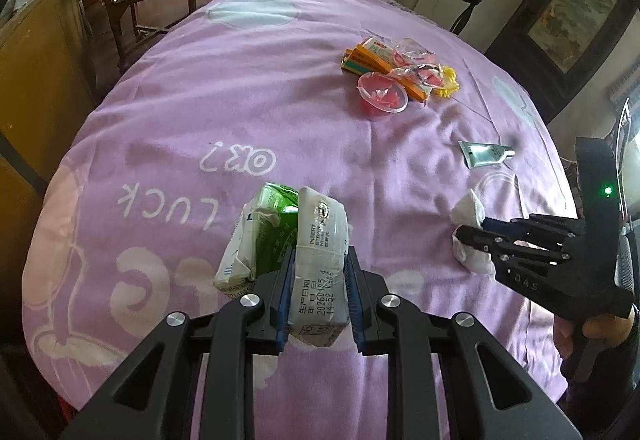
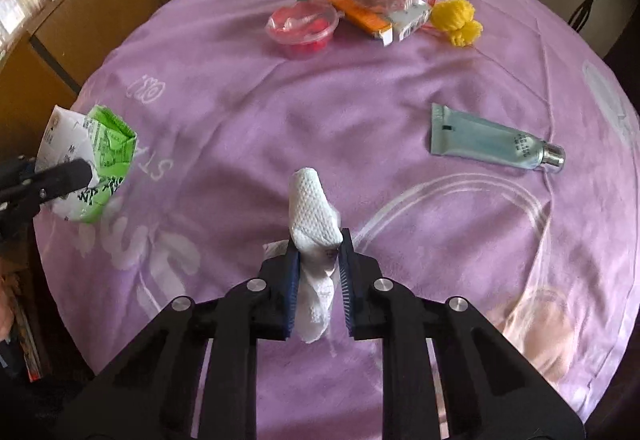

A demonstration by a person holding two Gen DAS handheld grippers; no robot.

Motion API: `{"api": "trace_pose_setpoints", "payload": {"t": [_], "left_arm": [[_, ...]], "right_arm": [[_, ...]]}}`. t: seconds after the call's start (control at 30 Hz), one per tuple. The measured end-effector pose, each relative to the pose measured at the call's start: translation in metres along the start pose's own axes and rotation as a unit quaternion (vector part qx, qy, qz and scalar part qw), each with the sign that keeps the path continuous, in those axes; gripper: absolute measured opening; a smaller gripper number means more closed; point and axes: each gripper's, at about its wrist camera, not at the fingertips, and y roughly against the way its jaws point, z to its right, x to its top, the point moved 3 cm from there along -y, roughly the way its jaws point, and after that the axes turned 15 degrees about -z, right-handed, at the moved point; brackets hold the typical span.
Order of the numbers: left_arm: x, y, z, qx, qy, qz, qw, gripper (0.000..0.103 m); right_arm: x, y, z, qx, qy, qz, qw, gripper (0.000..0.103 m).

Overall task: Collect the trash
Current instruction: 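Grasp the white tissue with the right tool while the left tool holds the cartons, then carry the cartons and tissue over the red wastebasket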

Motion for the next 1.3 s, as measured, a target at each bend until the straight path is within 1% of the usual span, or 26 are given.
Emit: {"api": "trace_pose_setpoints", "payload": {"t": [0.13,0.2,0.27,0.4,0.53,0.63,0.77,0.93,0.97,1.07,1.2,1.3], "left_arm": [[-0.011,0.012,0.001,-0.003,0.000,0.009,1.0000,0.024],[-0.017,0.019,0.002,-0.005,-0.001,0.014,0.9999,0.024],[-0.024,0.025,0.002,-0.008,-0.001,0.020,0.9998,0.024],[-0.042,0.038,-0.004,-0.010,0.003,0.030,0.9995,0.024],[-0.067,0.052,-0.022,-0.006,0.022,0.038,0.9990,0.024],[-0.089,0.062,-0.044,-0.001,0.047,0.046,0.9978,0.024],[-0.124,0.076,-0.077,0.000,0.086,0.053,0.9949,0.024],[-0.174,0.094,-0.126,0.020,0.143,0.064,0.9874,0.024],[-0.184,0.096,-0.137,0.027,0.158,0.065,0.9849,0.024],[-0.215,0.098,-0.169,0.050,0.198,0.057,0.9773,0.024],[-0.243,0.091,-0.205,0.058,0.237,0.040,0.9691,0.024],[-0.261,0.083,-0.231,0.050,0.268,0.032,0.9616,0.024]], "right_arm": [[-0.008,0.032,-0.002,-0.013,-0.013,0.046,0.999,0.019],[-0.014,0.052,0.003,-0.030,-0.034,0.074,0.996,0.019],[-0.019,0.066,0.005,-0.043,-0.048,0.089,0.994,0.019],[-0.035,0.078,-0.005,-0.036,-0.038,0.092,0.994,0.019],[-0.042,0.080,-0.036,-0.015,-0.007,0.085,0.996,0.019],[-0.052,0.078,-0.068,0.000,0.028,0.076,0.997,0.019],[-0.056,0.067,-0.115,0.028,0.073,0.057,0.995,0.019],[-0.061,0.050,-0.189,0.058,0.146,0.034,0.987,0.019],[-0.063,0.045,-0.211,0.062,0.167,0.028,0.984,0.019],[-0.067,0.036,-0.255,0.067,0.206,0.019,0.976,0.019],[-0.077,0.030,-0.319,0.090,0.265,0.008,0.960,0.019],[-0.083,0.023,-0.359,0.107,0.300,-0.004,0.948,0.019]]}}
